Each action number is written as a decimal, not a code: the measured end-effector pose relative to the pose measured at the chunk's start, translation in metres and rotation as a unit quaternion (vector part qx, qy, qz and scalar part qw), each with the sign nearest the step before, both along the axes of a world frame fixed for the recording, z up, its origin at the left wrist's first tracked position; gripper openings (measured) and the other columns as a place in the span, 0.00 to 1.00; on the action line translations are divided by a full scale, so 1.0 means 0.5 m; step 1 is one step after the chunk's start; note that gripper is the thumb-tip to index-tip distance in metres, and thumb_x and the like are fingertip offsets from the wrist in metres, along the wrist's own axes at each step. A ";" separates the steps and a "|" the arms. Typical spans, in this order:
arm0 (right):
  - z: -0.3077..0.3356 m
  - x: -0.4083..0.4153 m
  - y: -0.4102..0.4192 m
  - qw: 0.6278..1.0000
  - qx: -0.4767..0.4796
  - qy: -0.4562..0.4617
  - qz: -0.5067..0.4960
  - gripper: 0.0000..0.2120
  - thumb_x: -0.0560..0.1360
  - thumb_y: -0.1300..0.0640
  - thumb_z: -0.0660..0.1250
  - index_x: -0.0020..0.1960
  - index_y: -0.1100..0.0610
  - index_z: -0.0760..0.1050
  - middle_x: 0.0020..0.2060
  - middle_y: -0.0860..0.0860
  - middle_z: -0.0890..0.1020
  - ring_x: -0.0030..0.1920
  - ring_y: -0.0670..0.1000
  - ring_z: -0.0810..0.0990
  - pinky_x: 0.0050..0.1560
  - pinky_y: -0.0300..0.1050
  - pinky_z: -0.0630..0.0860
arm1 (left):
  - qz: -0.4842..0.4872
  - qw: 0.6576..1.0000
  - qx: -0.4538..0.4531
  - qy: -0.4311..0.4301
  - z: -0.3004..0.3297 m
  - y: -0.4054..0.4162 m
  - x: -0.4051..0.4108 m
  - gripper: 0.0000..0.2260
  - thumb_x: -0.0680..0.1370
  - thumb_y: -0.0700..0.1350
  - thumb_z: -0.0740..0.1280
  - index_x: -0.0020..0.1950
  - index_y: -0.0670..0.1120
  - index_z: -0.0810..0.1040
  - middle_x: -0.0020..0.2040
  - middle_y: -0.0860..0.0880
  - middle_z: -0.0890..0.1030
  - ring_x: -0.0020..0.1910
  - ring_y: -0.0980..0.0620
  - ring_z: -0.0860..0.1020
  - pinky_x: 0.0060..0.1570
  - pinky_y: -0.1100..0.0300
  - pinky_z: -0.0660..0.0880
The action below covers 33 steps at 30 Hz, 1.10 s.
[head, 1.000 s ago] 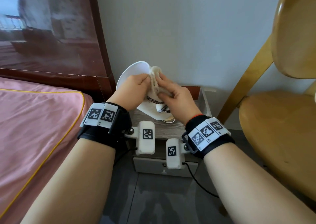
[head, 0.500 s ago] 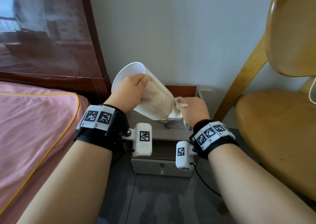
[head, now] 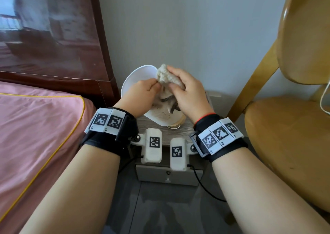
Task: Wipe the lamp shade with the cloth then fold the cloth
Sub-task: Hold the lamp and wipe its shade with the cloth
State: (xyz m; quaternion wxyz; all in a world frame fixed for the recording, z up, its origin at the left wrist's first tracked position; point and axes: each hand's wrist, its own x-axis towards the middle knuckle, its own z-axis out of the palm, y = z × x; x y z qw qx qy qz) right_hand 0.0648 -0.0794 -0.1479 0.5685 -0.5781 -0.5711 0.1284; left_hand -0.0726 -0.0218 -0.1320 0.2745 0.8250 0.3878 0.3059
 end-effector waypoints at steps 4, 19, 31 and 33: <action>-0.034 -0.010 -0.004 0.991 -0.059 0.024 0.121 0.26 0.79 0.67 0.59 0.75 0.52 0.62 0.73 0.48 0.67 0.69 0.41 0.68 0.69 0.34 0.63 | 0.005 1.000 -0.004 -0.009 -0.008 0.006 -0.001 0.13 0.83 0.45 0.56 0.46 0.40 0.76 0.29 0.53 0.70 0.27 0.56 0.67 0.25 0.73 0.65; -0.087 0.048 -0.007 0.938 -0.263 -0.222 -0.050 0.29 0.75 0.70 0.57 0.73 0.52 0.64 0.59 0.56 0.79 0.59 0.58 0.77 0.60 0.50 0.74 | -0.008 0.998 0.007 0.066 0.007 -0.009 -0.012 0.15 0.83 0.46 0.55 0.36 0.48 0.65 0.30 0.51 0.65 0.28 0.54 0.64 0.27 0.64 0.61; -0.025 0.076 -0.015 0.981 -0.136 -0.075 -0.118 0.24 0.72 0.70 0.55 0.62 0.54 0.78 0.56 0.55 0.83 0.49 0.46 0.82 0.51 0.38 0.76 | -0.013 0.991 0.021 0.131 0.016 -0.013 -0.030 0.20 0.84 0.46 0.53 0.77 0.47 0.59 0.64 0.42 0.76 0.63 0.43 0.73 0.61 0.56 0.66; -0.002 0.056 -0.011 0.992 -0.074 -0.039 -0.099 0.25 0.73 0.69 0.55 0.61 0.50 0.79 0.55 0.50 0.83 0.50 0.44 0.81 0.53 0.37 0.76 | -0.014 0.991 0.021 0.132 0.015 -0.015 -0.028 0.21 0.84 0.46 0.53 0.77 0.48 0.58 0.67 0.42 0.74 0.65 0.44 0.72 0.61 0.59 0.65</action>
